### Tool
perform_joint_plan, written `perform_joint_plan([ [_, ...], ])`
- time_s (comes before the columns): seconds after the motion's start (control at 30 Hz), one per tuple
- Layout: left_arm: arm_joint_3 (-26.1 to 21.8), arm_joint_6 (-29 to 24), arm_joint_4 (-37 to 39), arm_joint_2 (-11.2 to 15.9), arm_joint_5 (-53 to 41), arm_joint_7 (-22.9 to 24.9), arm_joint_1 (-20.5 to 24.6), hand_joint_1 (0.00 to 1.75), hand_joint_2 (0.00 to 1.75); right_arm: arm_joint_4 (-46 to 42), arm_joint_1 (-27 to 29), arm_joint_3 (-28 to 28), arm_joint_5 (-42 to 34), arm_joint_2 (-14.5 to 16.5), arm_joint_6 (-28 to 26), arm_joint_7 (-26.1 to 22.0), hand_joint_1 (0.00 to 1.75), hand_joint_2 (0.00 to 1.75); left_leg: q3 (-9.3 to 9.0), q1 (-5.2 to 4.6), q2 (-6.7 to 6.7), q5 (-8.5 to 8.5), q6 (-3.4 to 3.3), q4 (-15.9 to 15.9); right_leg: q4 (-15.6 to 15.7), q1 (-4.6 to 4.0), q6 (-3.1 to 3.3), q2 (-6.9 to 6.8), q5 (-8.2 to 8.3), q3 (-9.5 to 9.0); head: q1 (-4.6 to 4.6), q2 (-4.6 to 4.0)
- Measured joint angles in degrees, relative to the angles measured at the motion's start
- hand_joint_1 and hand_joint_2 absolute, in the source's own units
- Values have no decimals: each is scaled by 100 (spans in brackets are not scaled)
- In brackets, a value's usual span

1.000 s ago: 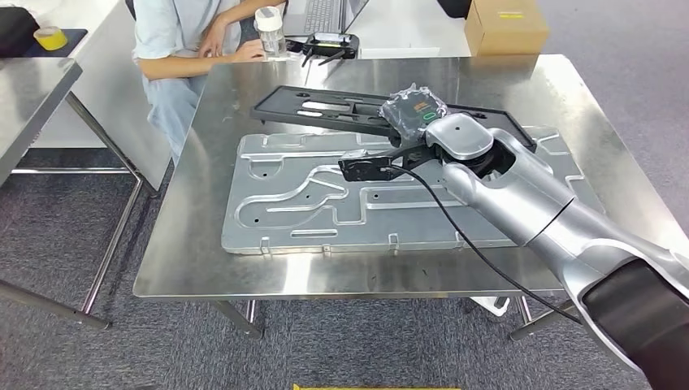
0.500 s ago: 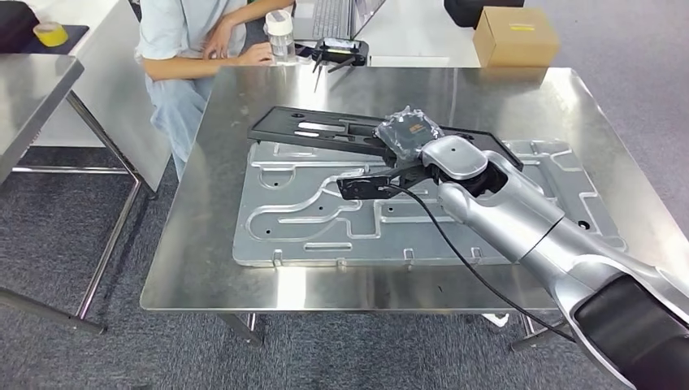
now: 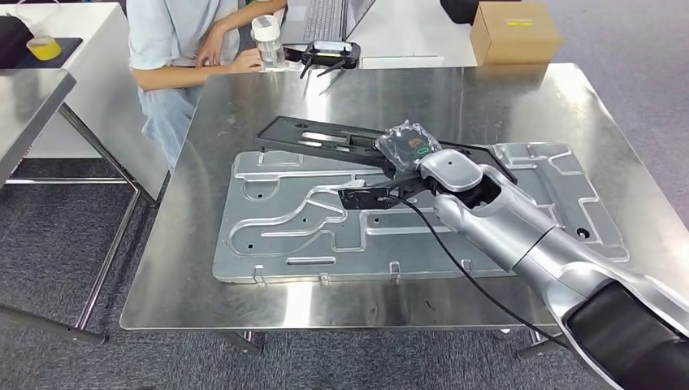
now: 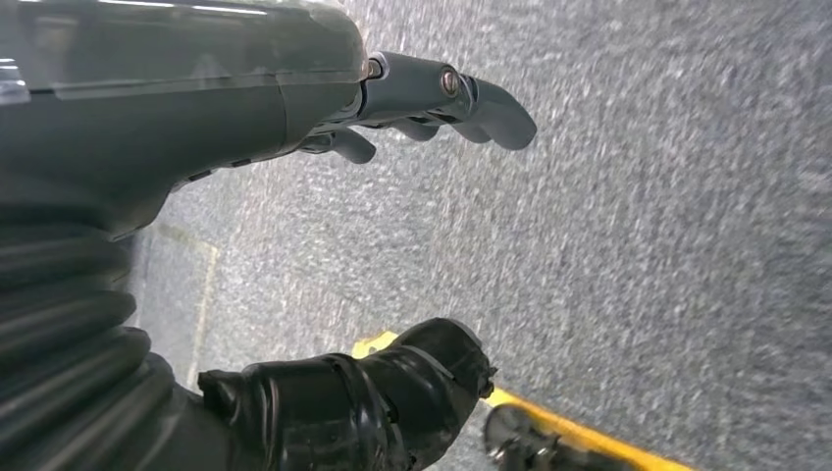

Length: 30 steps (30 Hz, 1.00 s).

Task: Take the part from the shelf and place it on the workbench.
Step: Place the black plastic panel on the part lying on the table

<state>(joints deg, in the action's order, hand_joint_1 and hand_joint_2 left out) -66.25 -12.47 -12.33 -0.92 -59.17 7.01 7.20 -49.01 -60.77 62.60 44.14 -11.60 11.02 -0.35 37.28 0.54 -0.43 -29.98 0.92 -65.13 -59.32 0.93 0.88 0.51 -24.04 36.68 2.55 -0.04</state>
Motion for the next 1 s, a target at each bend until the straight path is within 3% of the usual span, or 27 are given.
perform_joint_plan([
  [0.07, 0, -13, 0, -4, 0, -1, 2, 0, 175, 53, 46, 0, 8, 31, -40, -37, 175, 175, 418, 4, 8, -211, 26, -723, 0, -8, 30, 5, -41, -51, 15, 0],
  [0.1, 0, -17, 1, -8, 0, -2, -2, 0, 175, 79, 86, 0, 8, 40, -52, -59, 175, 175, 565, 4, 8, -195, 27, -921, 0, -14, 37, 6, -68, -89, 15, 0],
  [0.13, 0, -22, 1, -11, 1, -2, -8, 0, 175, 103, 127, 0, 8, 48, -60, -77, 175, 175, 615, 4, 8, -73, 20, -913, 0, -21, 39, 7, -97, -132, 16, 0],
  [0.2, 0, -41, 1, -15, 3, -2, -12, 0, 175, 157, 173, 0, 8, 68, -76, -104, 175, 175, 428, -2, 8, 404, -29, -308, 1, -33, 33, 10, -156, -225, 15, 0],
  [0.27, 0, -69, -1, -14, 23, -2, -5, 0, 175, 207, 162, 0, 9, 85, -112, -120, 175, 175, 136, -38, 4, 702, -108, 379, 10, -44, 7, 16, -199, -275, 9, 0],
  [0.37, -2, -113, -1, -14, 126, -16, 12, 0, 175, 260, 170, -1, 10, 92, -155, -147, 175, 175, -3, -91, 4, 690, -183, 679, 55, -45, -73, 23, -209, -280, 9, 0],
  [0.47, -13, -159, 1, -26, 233, -52, 0, 0, 175, 299, 213, -6, 13, 95, -173, -155, 175, 175, -99, -32, 20, 707, -246, 808, -113, -64, -155, -1, -347, -213, -8, 1],
  [0.57, -29, -177, 1, -37, 273, -77, 14, 0, 175, 337, 222, -14, 16, 96, -193, -155, 175, 175, -154, -16, 26, 687, -296, 836, -1121, -61, -193, -13, -784, 299, -36, 0],
  [0.6, -35, -183, 1, -42, 282, -94, 20, 0, 175, 350, 239, -15, 16, 96, -196, -155, 175, 175, -163, -16, 24, 671, -305, 827, -1412, -51, -203, -15, -851, 472, -36, 0],
  [0.63, -40, -190, 1, -49, 290, -117, 22, 0, 175, 365, 262, -15, 16, 96, -196, -156, 131, 131, -173, -13, 20, 651, -306, 812, -1520, -39, -211, -17, -811, 563, -36, 0],
  [0.67, -42, -200, 1, -55, 292, -140, 20, 0, 175, 378, 281, -15, 16, 96, -195, -156, 87, 87, -185, -9, 13, 626, -296, 790, -1376, -25, -217, -20, -652, 529, -37, 0],
  [0.73, -45, -216, 1, -65, 293, -177, 11, 0, 175, 399, 290, -22, 17, 95, -195, -156, 0, 0, -198, -3, 0, 558, -252, 717, -658, -2, -215, -32, -236, 234, -38, 0],
  [0.77, -46, -221, 1, -66, 295, -190, 11, 0, 175, 404, 280, -29, 19, 97, -195, -156, 0, 0, -188, -11, -6, 522, -219, 667, -336, -4, -206, -35, -111, 89, -35, 1],
  [0.83, -48, -226, 0, -66, 304, -214, 17, 0, 87, 410, 265, -47, 23, 102, -194, -157, 0, 0, -163, -29, -10, 480, -160, 611, -62, -21, -175, -31, -68, -40, -23, 1],
  [0.9, -50, -233, -1, -68, 317, -242, 18, 0, 0, 416, 268, -57, 25, 105, -191, -158, 0, 0, -158, -24, -9, 469, -116, 612, -40, -25, -120, -22, -65, -56, -18, 0],
  [0.97, -50, -241, 0, -70, 340, -258, 12, 0, 0, 422, 264, -71, 27, 106, -191, -156, 0, 0, -96, -8, 1, 346, -57, 452, -8, -3, -61, -19, -50, -84, -5, 0],
  [1.0, -51, -242, -1, -70, 359, -262, 12, 0, 0, 424, 258, -78, 28, 108, -191, -156, 0, 0, 6, 1, 7, 206, -26, 217, 6, 11, -35, -18, -46, -97, 10, 0],
])
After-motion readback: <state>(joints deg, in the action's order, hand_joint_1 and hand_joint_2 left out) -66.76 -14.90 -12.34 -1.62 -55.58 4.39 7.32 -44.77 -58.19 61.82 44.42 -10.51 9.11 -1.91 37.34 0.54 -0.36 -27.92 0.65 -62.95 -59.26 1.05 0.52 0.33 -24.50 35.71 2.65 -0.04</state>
